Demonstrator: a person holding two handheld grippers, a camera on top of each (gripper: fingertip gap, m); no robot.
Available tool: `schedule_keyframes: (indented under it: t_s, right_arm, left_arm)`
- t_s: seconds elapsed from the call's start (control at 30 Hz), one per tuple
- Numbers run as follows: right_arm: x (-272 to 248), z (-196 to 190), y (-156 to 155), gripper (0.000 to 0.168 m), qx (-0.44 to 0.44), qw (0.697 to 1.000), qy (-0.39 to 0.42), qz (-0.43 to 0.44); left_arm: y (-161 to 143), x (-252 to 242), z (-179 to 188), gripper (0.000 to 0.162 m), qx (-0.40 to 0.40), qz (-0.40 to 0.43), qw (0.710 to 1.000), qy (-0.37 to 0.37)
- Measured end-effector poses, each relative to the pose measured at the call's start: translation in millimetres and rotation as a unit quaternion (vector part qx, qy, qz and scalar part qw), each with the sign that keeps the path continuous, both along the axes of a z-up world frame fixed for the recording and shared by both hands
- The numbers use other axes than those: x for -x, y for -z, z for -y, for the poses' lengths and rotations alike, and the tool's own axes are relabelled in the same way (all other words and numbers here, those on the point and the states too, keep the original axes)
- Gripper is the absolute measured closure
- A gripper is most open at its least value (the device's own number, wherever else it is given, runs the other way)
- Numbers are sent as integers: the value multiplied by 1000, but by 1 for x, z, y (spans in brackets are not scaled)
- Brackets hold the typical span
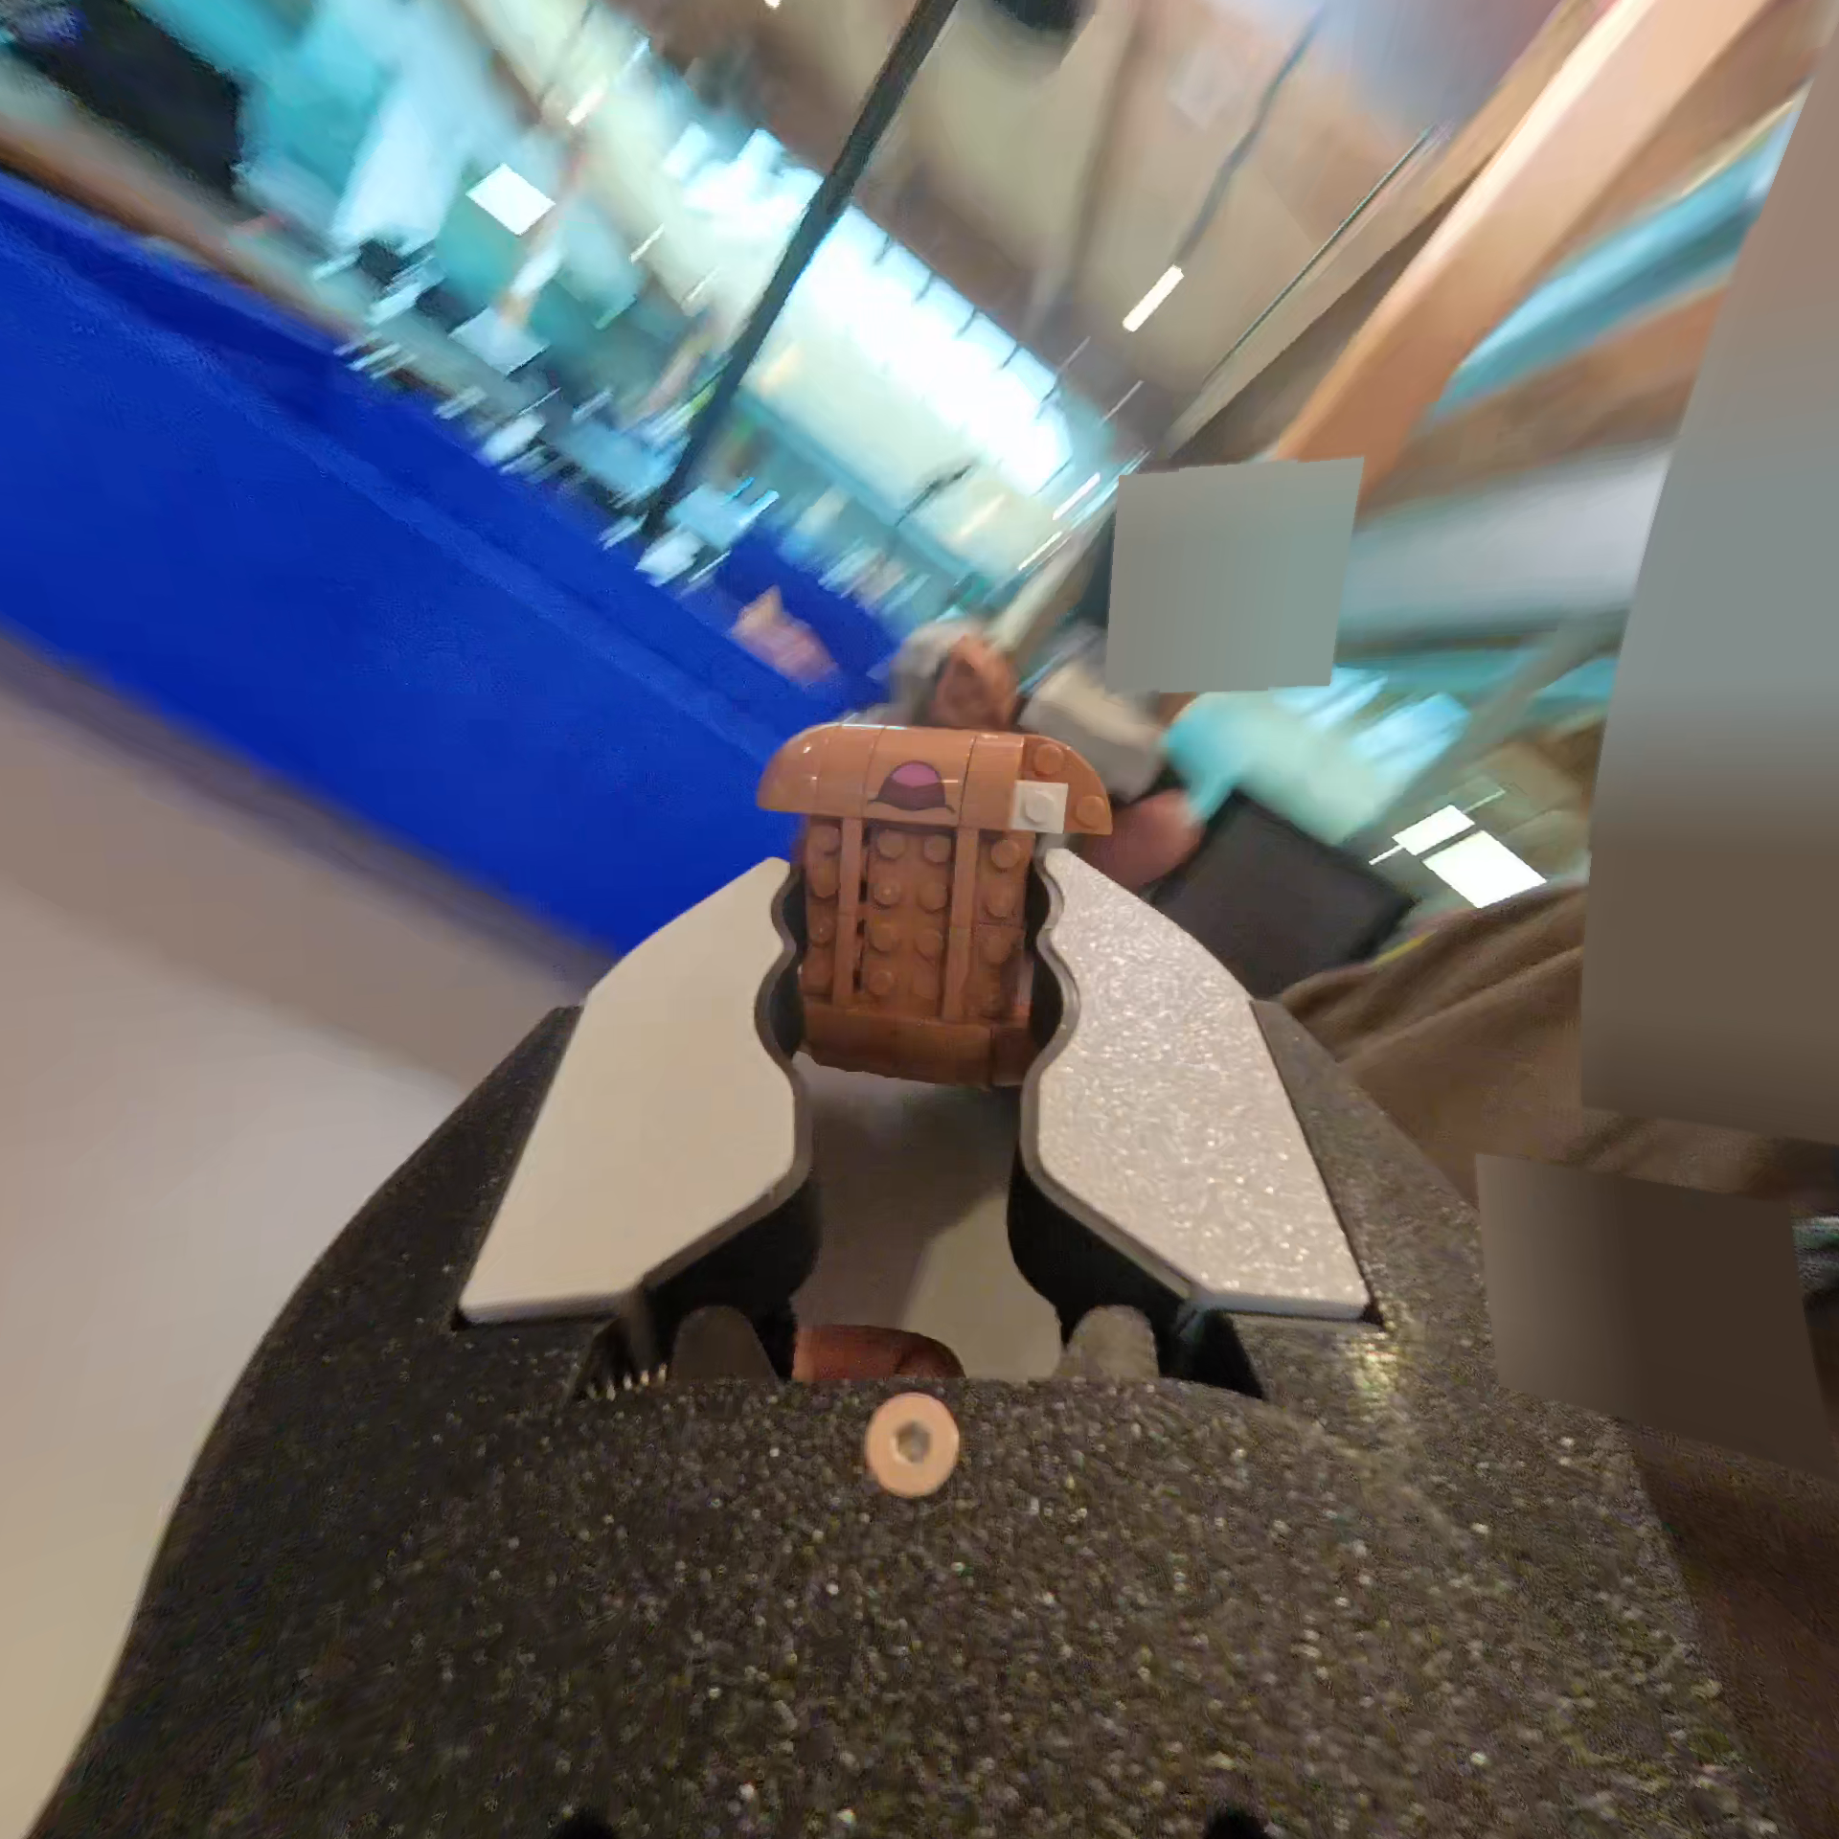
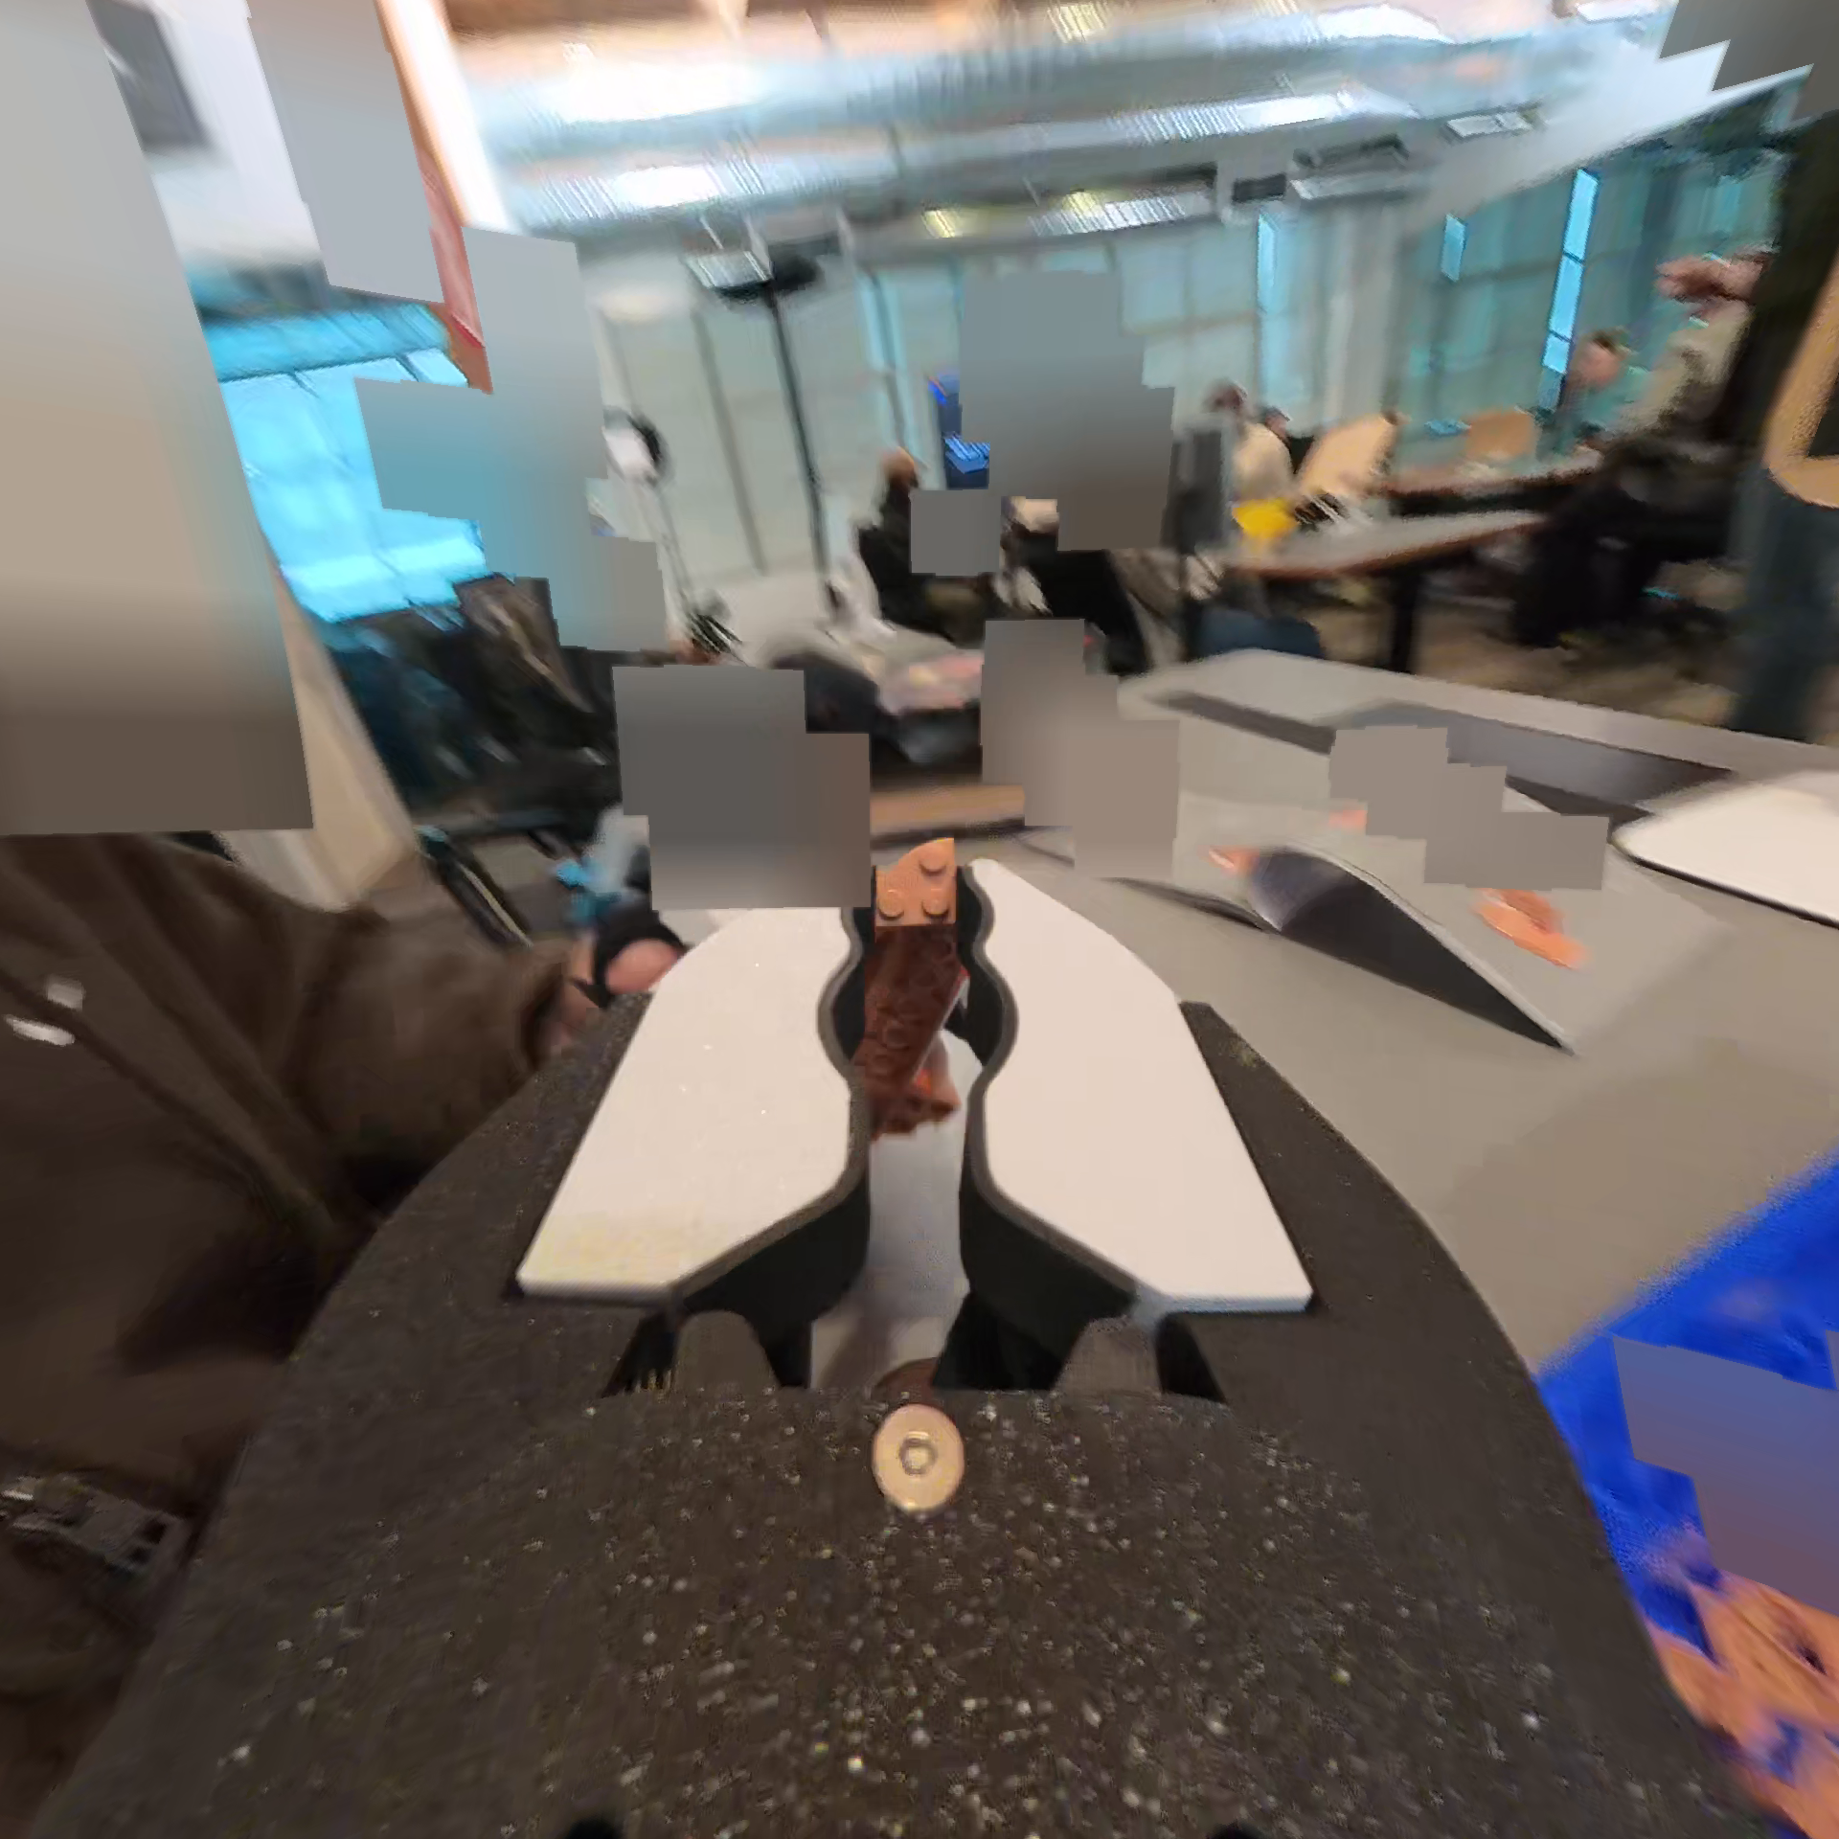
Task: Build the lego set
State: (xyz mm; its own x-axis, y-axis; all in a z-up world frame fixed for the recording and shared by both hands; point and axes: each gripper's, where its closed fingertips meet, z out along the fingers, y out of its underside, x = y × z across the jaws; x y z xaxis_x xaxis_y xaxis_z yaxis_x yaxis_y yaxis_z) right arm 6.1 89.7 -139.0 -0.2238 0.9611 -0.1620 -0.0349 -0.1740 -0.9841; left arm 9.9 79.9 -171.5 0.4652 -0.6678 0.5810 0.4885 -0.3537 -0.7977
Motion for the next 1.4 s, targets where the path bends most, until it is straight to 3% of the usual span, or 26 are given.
schedule_keyframes:
  t_s: [0.07, 0.13, 0.2, 0.37, 0.47, 0.6, 0.67, 0.73, 0.83, 0.9, 1.03, 1.3, 1.4]
  right_arm:
    - [-1, -8, 18, 153, -43, 997, 40, 59]
    - [-2, -12, 32, 153, -64, 991, 58, 103]
    - [-1, -10, 44, 153, -66, 987, 58, 132]
    - [0, -1, 62, 153, -57, 984, 43, 164]
    - [-2, 2, 65, 153, -55, 983, 39, 170]
    - [-6, 7, 68, 153, -52, 983, 28, 174]
    - [-7, 10, 68, 153, -46, 984, 22, 170]
    - [-8, 13, 65, 153, -40, 987, 10, 153]
    - [-10, 15, 61, 153, -48, 990, 3, 131]
    - [-9, 13, 64, 153, -80, 987, 15, 138]
    - [-7, 18, 77, 154, -168, 970, 15, 173]
    - [-7, 29, 82, 154, -280, 939, -4, 200]
    - [-8, 31, 81, 154, -301, 932, -20, 200]
  left_arm:
    - [37, 16, -7, 120, 53, -205, 976, -45]
    - [71, 37, -6, 120, 98, -391, 913, -55]
    - [94, 53, -2, 119, 118, -521, 844, -34]
    - [119, 56, 9, 119, 118, -654, 745, 59]
    - [123, 53, 9, 119, 110, -671, 728, 89]
    - [121, 57, 8, 105, 107, -668, 730, 95]
    - [113, 54, 8, 99, 98, -642, 755, 87]
    - [96, 42, 10, 99, 79, -572, 813, 82]
    - [51, 12, 17, 111, 58, -371, 922, 93]
    - [32, 6, 18, 121, 69, -264, 957, 100]
    - [32, 1, 13, 128, 122, -190, 968, 109]
    - [51, -13, 11, 130, 185, -173, 957, 144]
    - [52, -18, 15, 144, 194, -157, 954, 165]
